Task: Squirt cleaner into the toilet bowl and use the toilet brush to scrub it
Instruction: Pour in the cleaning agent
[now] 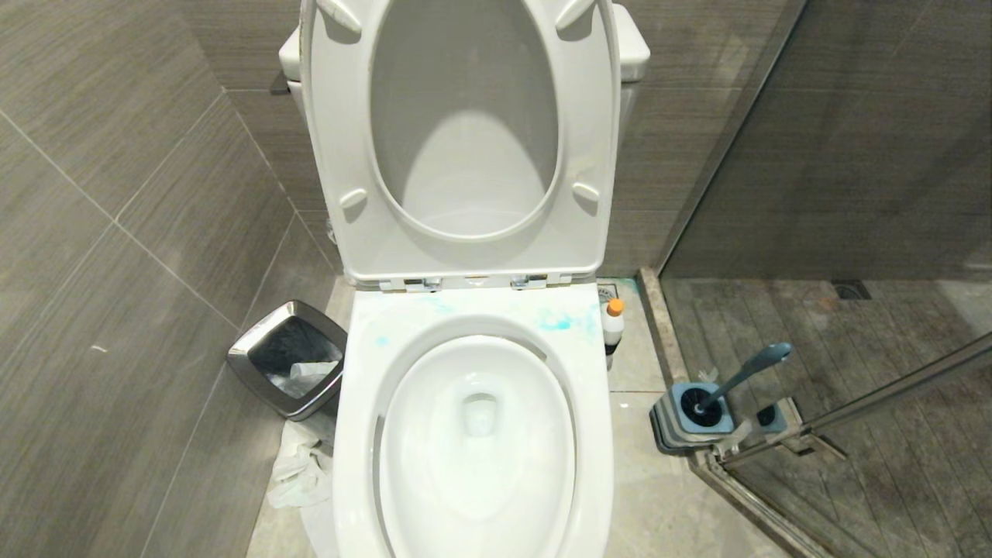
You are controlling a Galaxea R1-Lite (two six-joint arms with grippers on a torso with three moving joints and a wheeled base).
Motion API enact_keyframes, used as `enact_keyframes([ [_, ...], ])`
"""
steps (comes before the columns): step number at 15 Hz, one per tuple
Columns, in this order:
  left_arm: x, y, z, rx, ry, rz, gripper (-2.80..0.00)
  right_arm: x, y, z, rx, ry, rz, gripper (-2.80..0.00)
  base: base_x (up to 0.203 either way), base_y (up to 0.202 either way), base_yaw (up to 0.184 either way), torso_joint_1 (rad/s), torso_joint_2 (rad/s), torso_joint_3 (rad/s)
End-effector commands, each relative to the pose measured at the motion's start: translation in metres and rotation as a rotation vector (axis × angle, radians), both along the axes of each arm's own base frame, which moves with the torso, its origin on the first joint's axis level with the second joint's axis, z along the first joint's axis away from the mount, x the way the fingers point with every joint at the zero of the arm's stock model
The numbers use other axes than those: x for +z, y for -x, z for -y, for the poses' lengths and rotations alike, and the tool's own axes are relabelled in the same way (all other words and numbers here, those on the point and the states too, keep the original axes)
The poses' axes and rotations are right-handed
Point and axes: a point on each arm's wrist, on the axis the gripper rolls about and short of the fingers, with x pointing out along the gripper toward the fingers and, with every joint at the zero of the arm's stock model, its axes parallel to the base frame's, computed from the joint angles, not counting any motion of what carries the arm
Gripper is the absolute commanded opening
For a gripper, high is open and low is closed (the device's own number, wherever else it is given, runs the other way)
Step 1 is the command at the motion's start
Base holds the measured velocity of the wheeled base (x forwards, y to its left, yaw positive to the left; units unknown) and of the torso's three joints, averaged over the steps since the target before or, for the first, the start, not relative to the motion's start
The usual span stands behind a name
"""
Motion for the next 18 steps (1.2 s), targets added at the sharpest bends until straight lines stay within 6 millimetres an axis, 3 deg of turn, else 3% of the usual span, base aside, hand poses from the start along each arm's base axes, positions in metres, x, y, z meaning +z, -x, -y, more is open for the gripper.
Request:
enact_keyframes([
  [1, -0.0003, -0.0002, 0.0, 0.0, 0.0, -0.002, -2.8, -0.0065, -0.0018, 0.0, 0.0, -0.001, -0.024, -2.8, 0.0, 0.0, 0.0, 0.0, 0.0, 0.0],
  [18, -0.0003, -0.0002, -0.0002, 0.011, 0.01, -0.002, -2.8, -0.0064, -0.0018, 0.0, 0.0, -0.001, -0.027, -2.8, 0.0, 0.0, 0.0, 0.0, 0.0, 0.0],
])
